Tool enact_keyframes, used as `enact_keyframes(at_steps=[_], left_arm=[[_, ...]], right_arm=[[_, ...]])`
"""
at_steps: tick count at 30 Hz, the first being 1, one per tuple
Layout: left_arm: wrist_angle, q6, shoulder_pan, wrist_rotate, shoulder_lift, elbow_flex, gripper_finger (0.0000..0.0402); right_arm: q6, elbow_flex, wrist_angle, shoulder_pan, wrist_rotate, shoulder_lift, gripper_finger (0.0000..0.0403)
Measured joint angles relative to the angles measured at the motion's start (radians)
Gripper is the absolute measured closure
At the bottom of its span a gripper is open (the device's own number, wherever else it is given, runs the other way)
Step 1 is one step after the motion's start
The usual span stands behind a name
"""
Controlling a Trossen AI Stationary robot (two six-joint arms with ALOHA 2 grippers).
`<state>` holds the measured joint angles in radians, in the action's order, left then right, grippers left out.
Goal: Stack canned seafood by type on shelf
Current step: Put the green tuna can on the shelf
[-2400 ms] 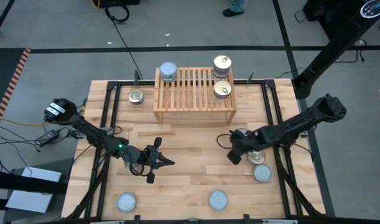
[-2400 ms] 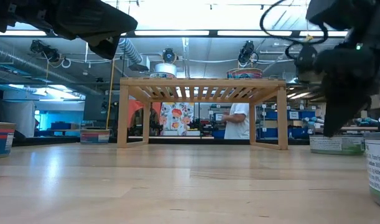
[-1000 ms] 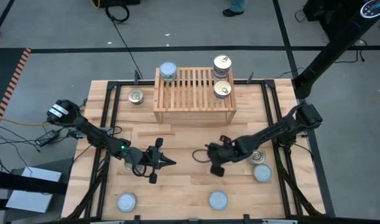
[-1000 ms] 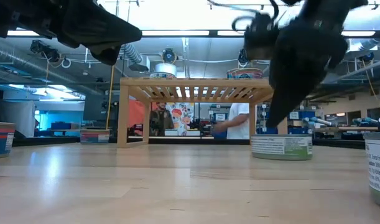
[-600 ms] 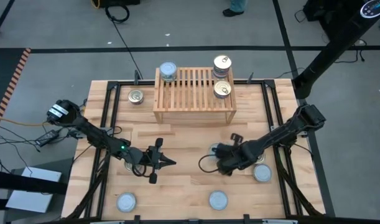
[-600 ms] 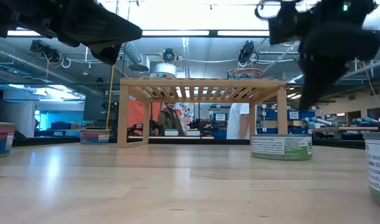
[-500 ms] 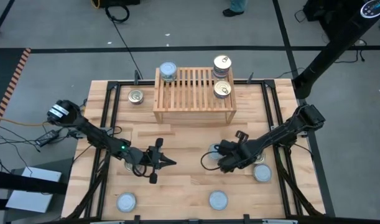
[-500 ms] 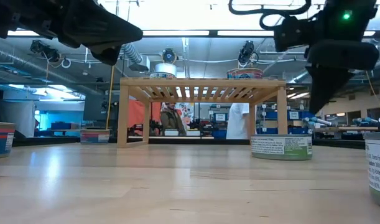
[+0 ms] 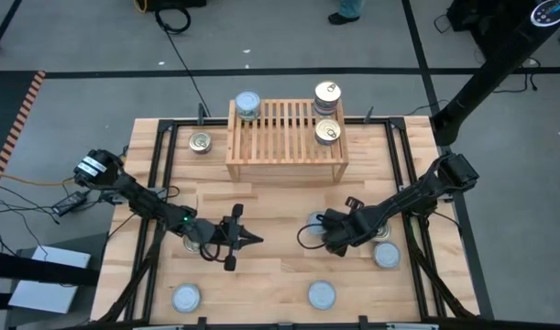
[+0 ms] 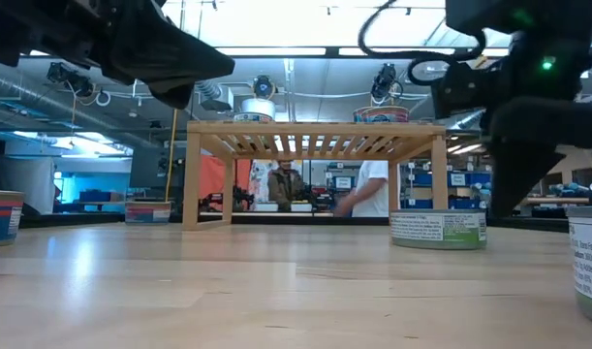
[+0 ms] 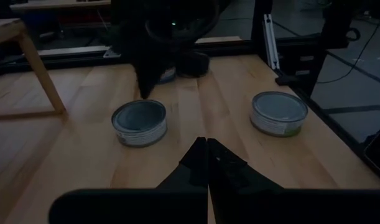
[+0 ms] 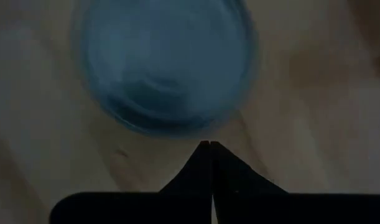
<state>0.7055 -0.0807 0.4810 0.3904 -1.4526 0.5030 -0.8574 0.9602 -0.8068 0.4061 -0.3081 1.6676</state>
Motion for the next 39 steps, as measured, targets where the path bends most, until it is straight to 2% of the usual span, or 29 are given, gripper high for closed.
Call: enact_keyframes(at_steps=[6, 12, 20, 23, 30, 35, 39], left_arm=[[-0.016, -0.007, -0.022, 0.0, -0.001, 0.0, 0.0401], [-0.016, -0.005, -0.05, -0.04, -0.001, 0.0, 0.0401], [-0.026, 0.02, -0.09, -0.089, -0.001, 0.003, 0.0401], [-0.056, 0.033, -0.095, -0.103, -0.02, 0.045, 0.0401], [-0.177, 0.13, -0.114, -0.16, -0.166, 0.215, 0.0401], [-0.219, 0.172, -0.152, -0.275, -0.268, 0.325, 0.0401], [-0.299, 0.181, -0.182, -0.315, -0.343, 0.418, 0.0399]], right_arm=[[0.096, -0.026, 0.208, -0.018, 0.033, 0.0, 0.0398], [0.18, -0.03, 0.332, -0.031, 0.048, 0.0, 0.0398], [0.25, -0.03, 0.446, -0.031, 0.048, 0.0, 0.0398], [0.283, -0.03, 0.471, -0.031, 0.048, 0.0, 0.0398], [0.301, -0.001, 0.393, 0.024, 0.049, -0.029, 0.0398], [0.216, 0.001, 0.276, 0.092, 0.001, -0.071, 0.0398], [0.134, 0.001, 0.202, 0.141, -0.046, -0.097, 0.0398]])
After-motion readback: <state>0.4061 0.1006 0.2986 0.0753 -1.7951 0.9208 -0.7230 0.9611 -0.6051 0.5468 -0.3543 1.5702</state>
